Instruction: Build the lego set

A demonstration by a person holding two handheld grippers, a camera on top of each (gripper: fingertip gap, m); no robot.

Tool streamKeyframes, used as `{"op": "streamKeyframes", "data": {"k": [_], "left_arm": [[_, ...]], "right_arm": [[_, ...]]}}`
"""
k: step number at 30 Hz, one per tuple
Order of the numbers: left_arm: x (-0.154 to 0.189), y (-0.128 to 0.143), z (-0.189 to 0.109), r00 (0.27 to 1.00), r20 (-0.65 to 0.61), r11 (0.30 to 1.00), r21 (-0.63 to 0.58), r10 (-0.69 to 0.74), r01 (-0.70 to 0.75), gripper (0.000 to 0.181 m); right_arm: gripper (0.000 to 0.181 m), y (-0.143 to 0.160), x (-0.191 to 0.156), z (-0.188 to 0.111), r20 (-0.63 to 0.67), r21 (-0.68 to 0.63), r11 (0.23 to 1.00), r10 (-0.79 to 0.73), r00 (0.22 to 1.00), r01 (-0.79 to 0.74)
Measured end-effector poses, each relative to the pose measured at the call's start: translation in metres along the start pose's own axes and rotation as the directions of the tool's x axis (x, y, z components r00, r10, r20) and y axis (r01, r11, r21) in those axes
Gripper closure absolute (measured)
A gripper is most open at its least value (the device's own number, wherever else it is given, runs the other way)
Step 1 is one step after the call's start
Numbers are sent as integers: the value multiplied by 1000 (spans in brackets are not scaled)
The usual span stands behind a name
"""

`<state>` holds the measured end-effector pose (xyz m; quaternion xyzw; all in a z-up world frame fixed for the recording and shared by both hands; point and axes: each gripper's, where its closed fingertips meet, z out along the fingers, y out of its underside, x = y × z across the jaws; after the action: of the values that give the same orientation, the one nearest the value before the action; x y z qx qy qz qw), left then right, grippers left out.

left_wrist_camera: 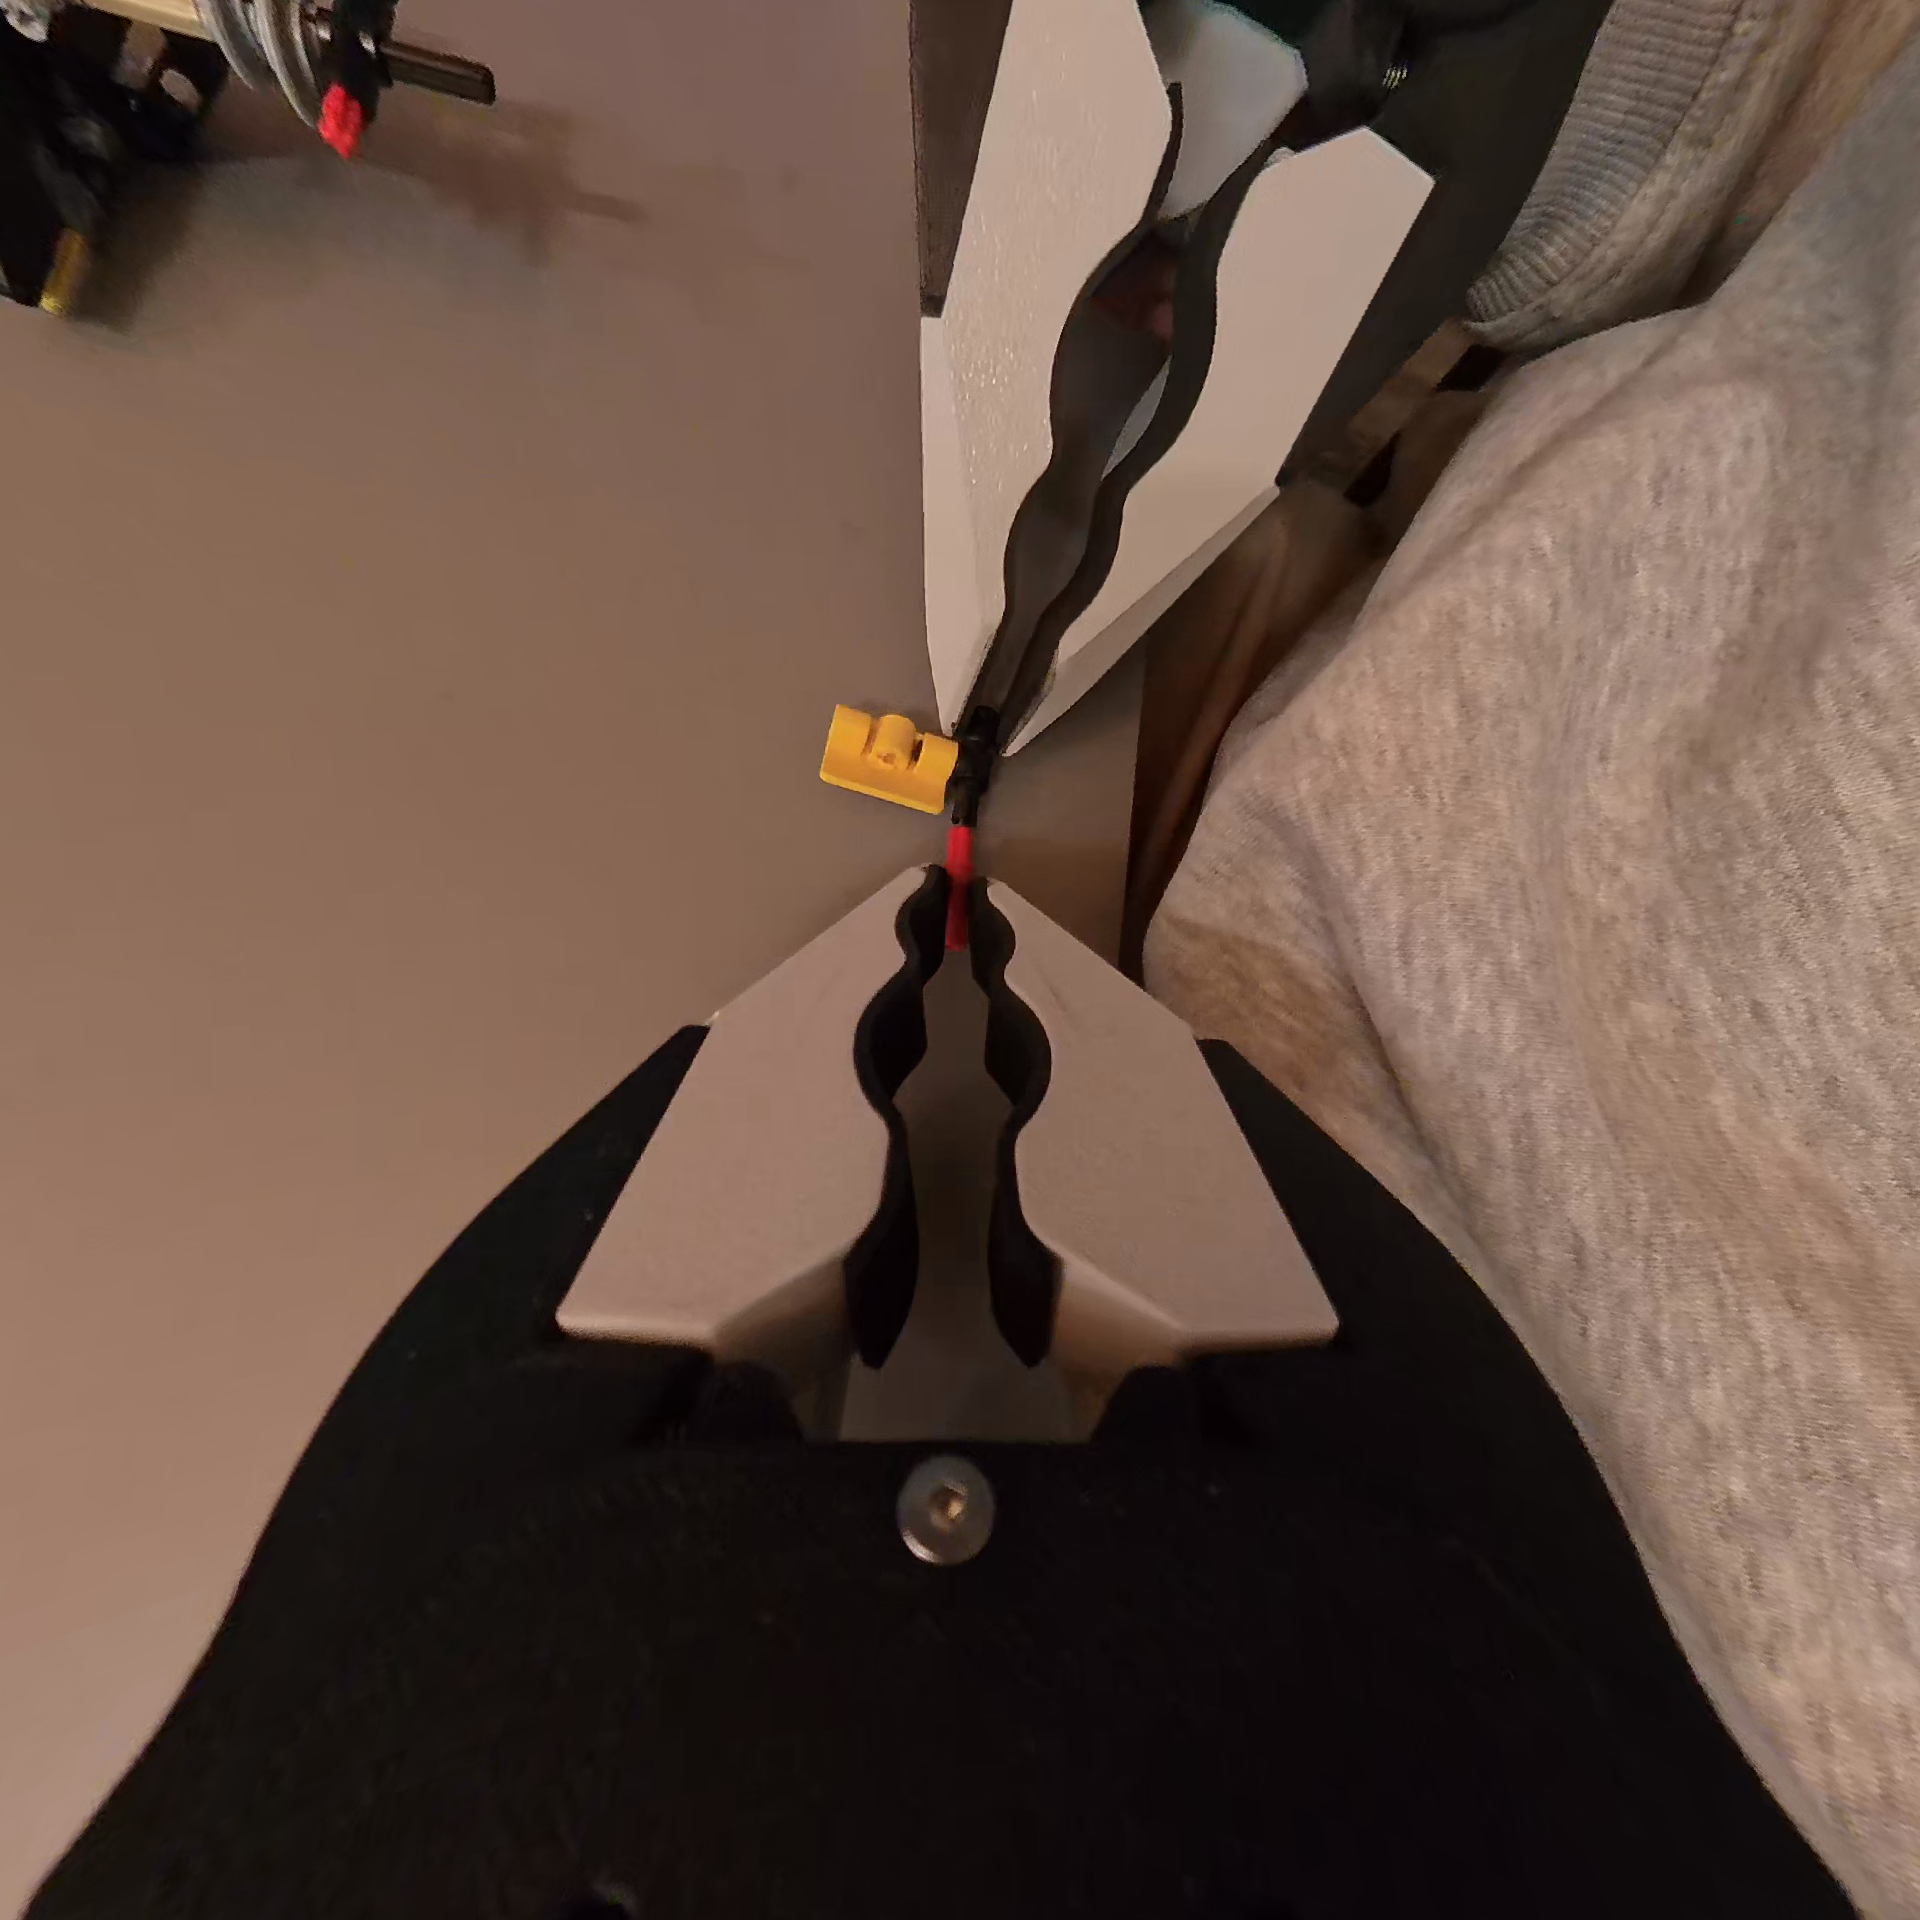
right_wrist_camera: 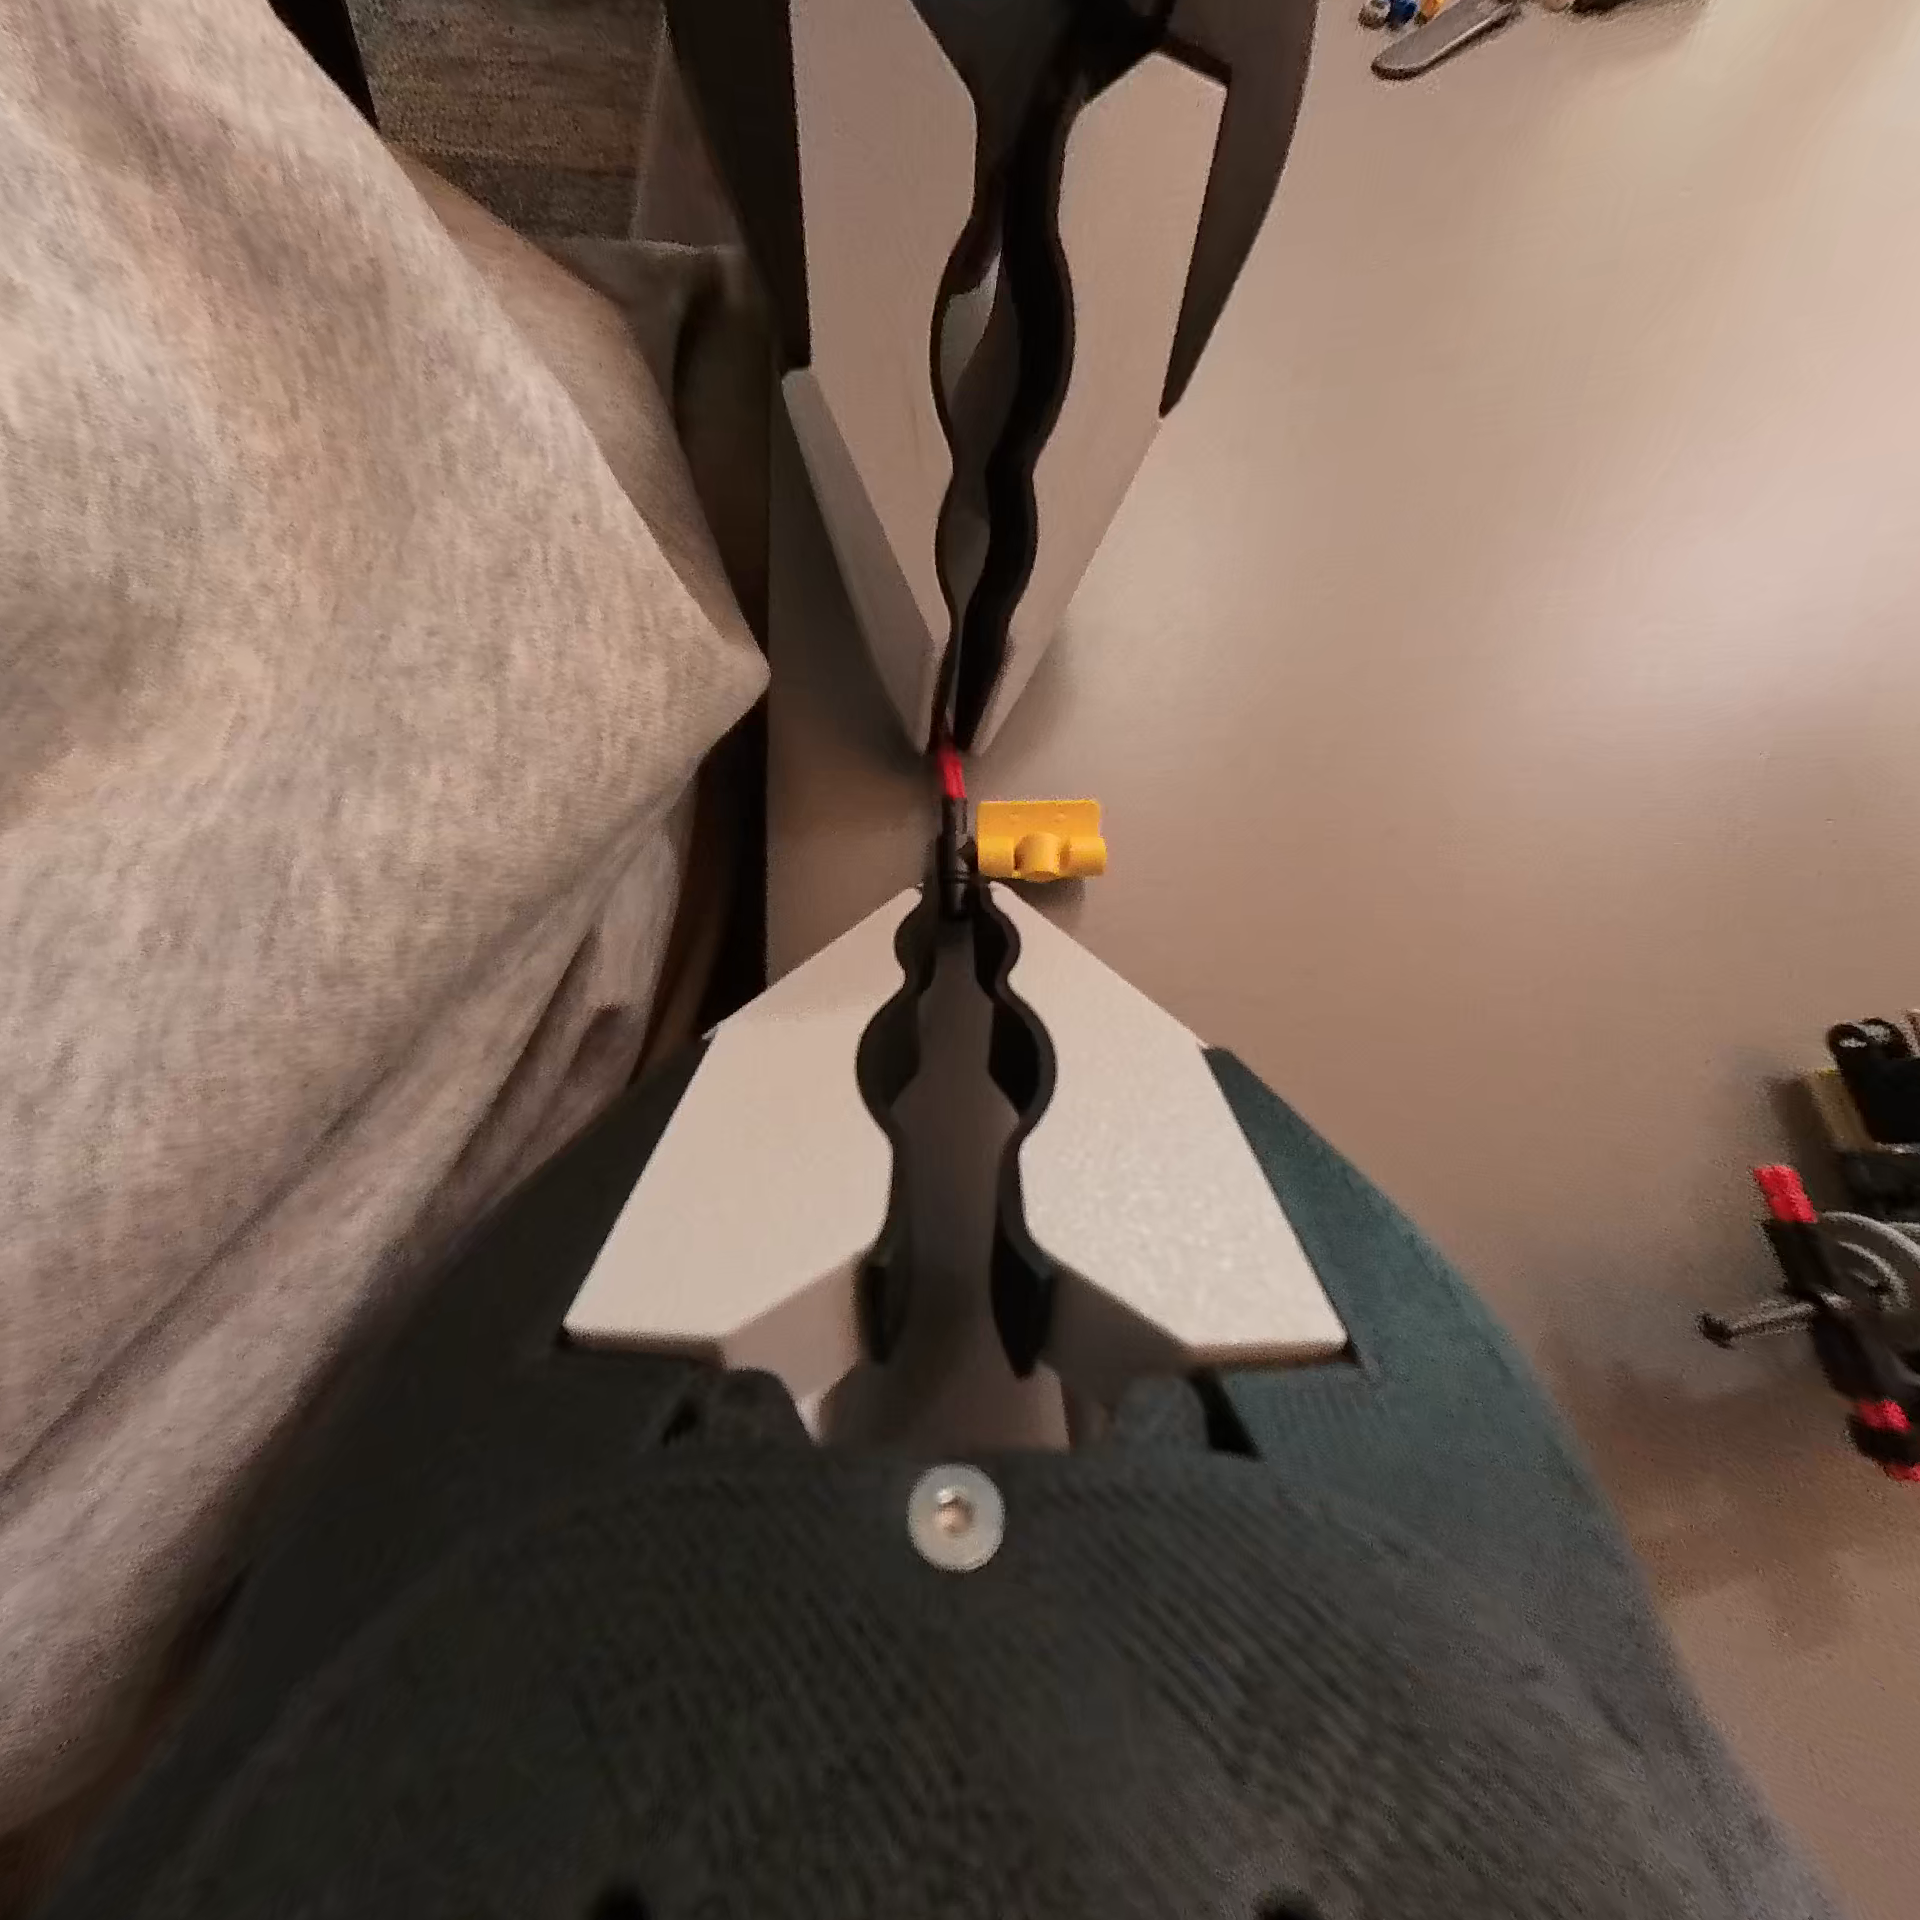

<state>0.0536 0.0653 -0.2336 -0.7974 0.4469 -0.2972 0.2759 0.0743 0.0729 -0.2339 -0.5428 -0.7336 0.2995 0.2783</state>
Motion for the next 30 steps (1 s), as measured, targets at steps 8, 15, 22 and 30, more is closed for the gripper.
{"op": "streamKeyframes", "data": {"k": [8,15,22,30], "left_arm": [[0,1,1,1000,-4,1000,-15,-5,5,180],[1,2,0,1000,-31,1000,-23,2,-2,180],[3,2,0,998,-61,1000,-14,-5,4,180],[3,0,-2,995,-93,999,4,-35,35,181]], "right_arm": [[176,1,-1,1,6,-16,1000,-9,1000,9],[176,0,-2,2,0,-50,998,-46,999,46],[176,0,-4,3,8,-54,998,-43,999,43],[176,-1,-5,3,26,-39,999,-27,999,28]]}}
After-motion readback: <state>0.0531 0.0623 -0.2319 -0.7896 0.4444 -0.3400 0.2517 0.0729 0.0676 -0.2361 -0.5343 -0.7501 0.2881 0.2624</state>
